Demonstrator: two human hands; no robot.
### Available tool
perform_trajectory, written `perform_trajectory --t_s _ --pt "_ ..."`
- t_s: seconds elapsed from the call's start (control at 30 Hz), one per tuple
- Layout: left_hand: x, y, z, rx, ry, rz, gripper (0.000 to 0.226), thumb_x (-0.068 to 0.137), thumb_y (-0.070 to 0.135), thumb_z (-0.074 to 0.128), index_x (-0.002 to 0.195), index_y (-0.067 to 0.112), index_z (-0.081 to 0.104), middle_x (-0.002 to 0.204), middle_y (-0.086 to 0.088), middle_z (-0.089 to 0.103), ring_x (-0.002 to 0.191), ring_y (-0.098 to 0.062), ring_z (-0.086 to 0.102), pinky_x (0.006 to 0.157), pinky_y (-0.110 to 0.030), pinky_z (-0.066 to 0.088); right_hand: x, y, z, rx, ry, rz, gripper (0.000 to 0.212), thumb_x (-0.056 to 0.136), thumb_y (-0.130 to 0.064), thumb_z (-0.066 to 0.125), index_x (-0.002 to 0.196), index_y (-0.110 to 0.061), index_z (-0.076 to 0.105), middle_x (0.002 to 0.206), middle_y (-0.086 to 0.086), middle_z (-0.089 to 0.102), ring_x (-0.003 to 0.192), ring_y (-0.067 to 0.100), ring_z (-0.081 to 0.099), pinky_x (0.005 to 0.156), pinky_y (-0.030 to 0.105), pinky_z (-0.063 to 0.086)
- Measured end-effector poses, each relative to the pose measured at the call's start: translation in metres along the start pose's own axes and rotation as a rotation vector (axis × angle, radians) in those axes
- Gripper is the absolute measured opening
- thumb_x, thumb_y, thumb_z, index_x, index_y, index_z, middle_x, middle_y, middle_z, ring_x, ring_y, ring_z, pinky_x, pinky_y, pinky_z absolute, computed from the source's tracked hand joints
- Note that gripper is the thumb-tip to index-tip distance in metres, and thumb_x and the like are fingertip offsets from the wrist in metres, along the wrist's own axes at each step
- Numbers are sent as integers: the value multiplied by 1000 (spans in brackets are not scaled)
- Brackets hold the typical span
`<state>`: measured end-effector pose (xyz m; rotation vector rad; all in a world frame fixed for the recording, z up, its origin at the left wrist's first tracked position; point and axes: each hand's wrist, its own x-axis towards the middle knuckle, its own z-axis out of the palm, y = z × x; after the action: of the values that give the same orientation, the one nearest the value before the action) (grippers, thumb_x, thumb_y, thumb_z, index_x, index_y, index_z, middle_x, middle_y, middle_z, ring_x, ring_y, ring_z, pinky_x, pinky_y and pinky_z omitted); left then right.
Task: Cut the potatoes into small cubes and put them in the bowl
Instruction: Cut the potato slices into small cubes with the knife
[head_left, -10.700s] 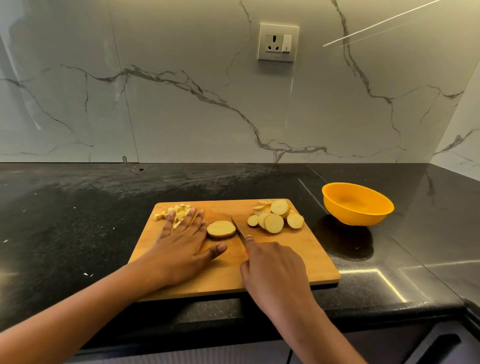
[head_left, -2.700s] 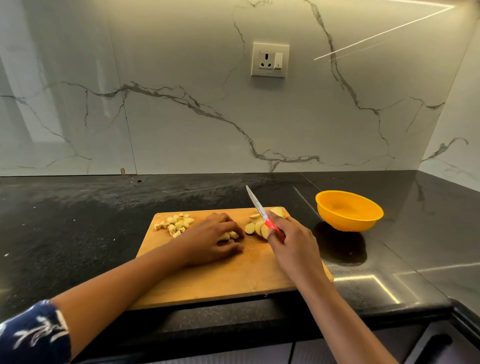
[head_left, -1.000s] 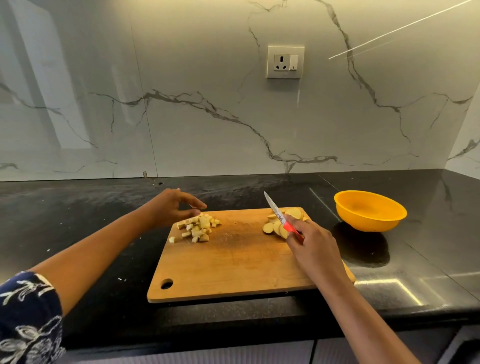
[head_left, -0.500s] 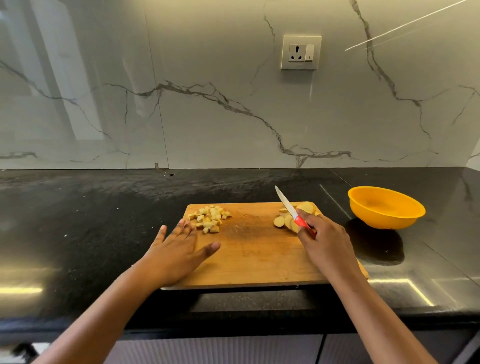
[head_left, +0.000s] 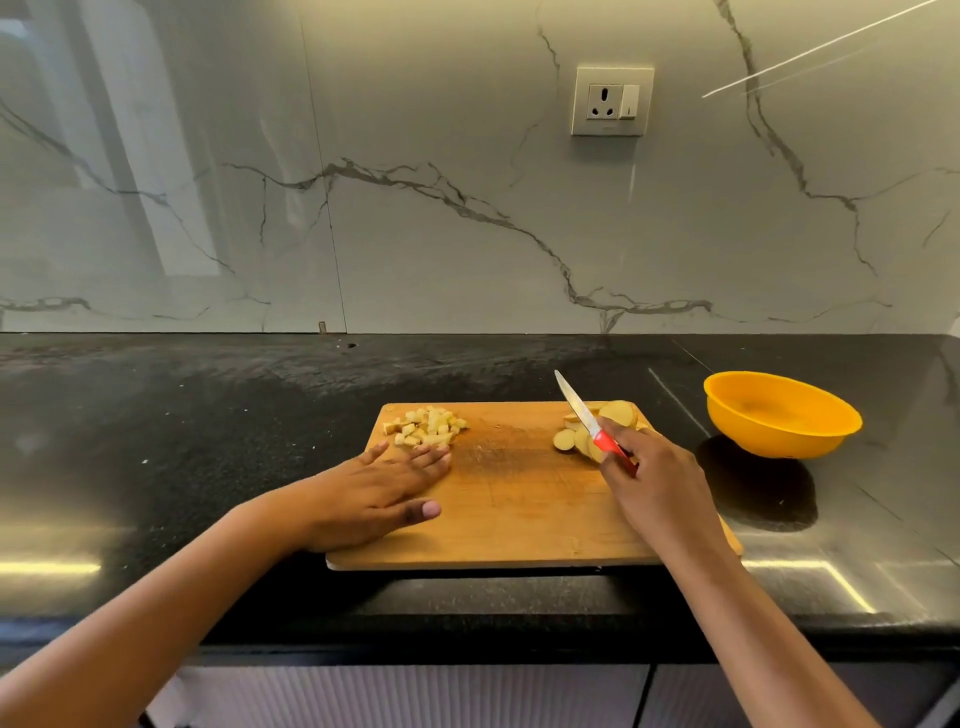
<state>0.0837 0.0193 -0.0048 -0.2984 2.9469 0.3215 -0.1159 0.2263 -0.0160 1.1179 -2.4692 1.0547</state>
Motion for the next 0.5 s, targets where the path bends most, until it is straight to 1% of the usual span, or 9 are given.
perform_trajectory --t_s 0.07,0.1,0.17,0.2,0.23,0.27,0.33,0.43,0.5 --pt "1 -4 -8 -149 -16 -11 95 61 93 1 143 44 0 148 26 -12 125 19 -23 106 -17 -18 -1 0 0 5 7 7 45 94 -25 55 138 -26 47 110 -2 64 78 4 46 65 14 34" --pt "-1 -7 -12 -288 11 -37 92 62 92 7 142 48 10 149 26 -3 130 13 -13 108 -22 -14 -1 1 0 8 8 8 45 94 -25 56 138 -26 47 110 -2 64 75 3 45 61 12 32" --pt "-1 -20 -20 -541 179 -92 90 59 95 12 137 52 30 150 19 17 137 -2 8 113 -35 0 -1 1 0 6 6 4 45 94 -25 56 138 -26 46 110 -2 64 72 2 44 58 8 30" --pt "1 -28 -24 -608 270 -132 95 57 97 11 136 49 35 150 15 23 139 -6 14 113 -38 2 0 1 0 5 4 2 45 94 -26 55 138 -26 46 110 -2 64 73 3 45 58 7 30" --pt "6 -38 -28 -644 331 -171 103 55 98 10 139 43 36 152 12 25 141 -10 16 114 -40 2 0 0 -1 4 2 2 45 95 -26 55 138 -27 46 111 -2 64 75 3 45 58 8 30" --pt "12 -46 -30 -646 348 -219 112 52 100 8 142 37 34 154 9 24 143 -13 16 115 -42 1 0 0 -1 5 -1 6 44 95 -26 54 139 -27 45 111 -2 63 77 3 45 59 11 31" --pt "24 -55 -32 -620 309 -290 126 46 102 5 147 30 27 156 5 19 145 -18 13 116 -45 -2 0 -1 -2 10 -5 17 45 95 -26 53 139 -28 45 112 -3 63 75 3 44 65 14 33" --pt "32 -64 -29 -652 288 -311 125 46 102 4 145 30 30 157 2 19 144 -20 18 118 -50 0 -1 1 -2 11 -4 26 45 95 -26 54 139 -28 44 110 -3 63 70 1 43 59 11 31" --pt "31 -69 -25 -681 304 -301 116 48 102 5 139 38 38 155 2 24 143 -19 21 118 -50 2 0 0 -1 13 -8 27 45 95 -26 54 139 -29 44 110 -4 63 73 2 44 60 11 31"
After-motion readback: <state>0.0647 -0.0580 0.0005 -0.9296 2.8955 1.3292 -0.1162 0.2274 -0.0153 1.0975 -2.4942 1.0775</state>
